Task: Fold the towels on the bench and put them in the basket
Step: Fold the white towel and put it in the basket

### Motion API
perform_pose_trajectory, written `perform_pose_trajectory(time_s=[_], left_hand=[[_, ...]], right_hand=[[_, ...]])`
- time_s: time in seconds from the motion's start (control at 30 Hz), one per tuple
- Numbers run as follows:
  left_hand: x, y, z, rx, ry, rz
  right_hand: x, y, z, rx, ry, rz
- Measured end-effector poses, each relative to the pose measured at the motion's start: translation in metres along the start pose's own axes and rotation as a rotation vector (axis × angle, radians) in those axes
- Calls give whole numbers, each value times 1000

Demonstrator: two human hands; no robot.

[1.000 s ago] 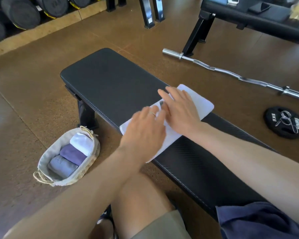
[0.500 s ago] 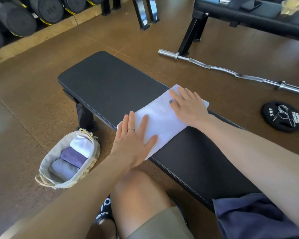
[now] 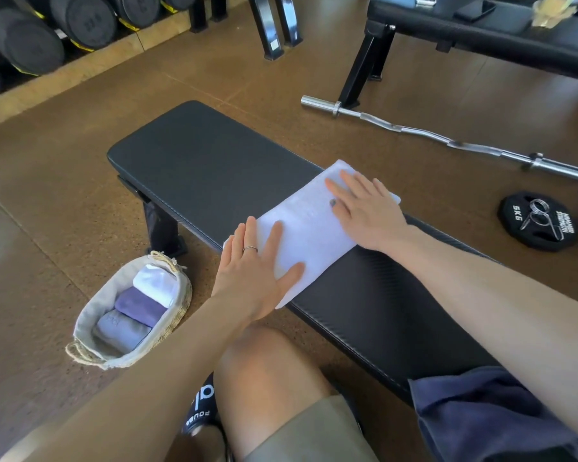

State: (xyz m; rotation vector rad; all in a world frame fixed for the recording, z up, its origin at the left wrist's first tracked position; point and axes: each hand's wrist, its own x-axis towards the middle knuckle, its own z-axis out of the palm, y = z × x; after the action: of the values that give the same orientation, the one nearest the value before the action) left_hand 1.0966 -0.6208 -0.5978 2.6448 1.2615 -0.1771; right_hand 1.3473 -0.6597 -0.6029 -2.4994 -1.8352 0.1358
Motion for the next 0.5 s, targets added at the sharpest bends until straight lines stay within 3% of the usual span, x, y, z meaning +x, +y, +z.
perform_pose_trajectory(time_s=[0.1, 0.17, 0.23, 0.33, 0.5], left_hand=[[4, -2, -7, -3, -4, 2], [10, -8, -14, -28, 37, 10], [15, -15, -23, -101, 91, 11], [16, -24, -32, -197, 113, 9], [8, -19, -35, -314, 35, 18]], right_hand=[[-1, 3, -8, -123, 83, 147], [-14, -16, -14, -139, 212, 46], [-37, -41, -16, -6, 291, -98], [-75, -67, -11, 188, 245, -193], [-110, -66, -3, 235, 179, -286]])
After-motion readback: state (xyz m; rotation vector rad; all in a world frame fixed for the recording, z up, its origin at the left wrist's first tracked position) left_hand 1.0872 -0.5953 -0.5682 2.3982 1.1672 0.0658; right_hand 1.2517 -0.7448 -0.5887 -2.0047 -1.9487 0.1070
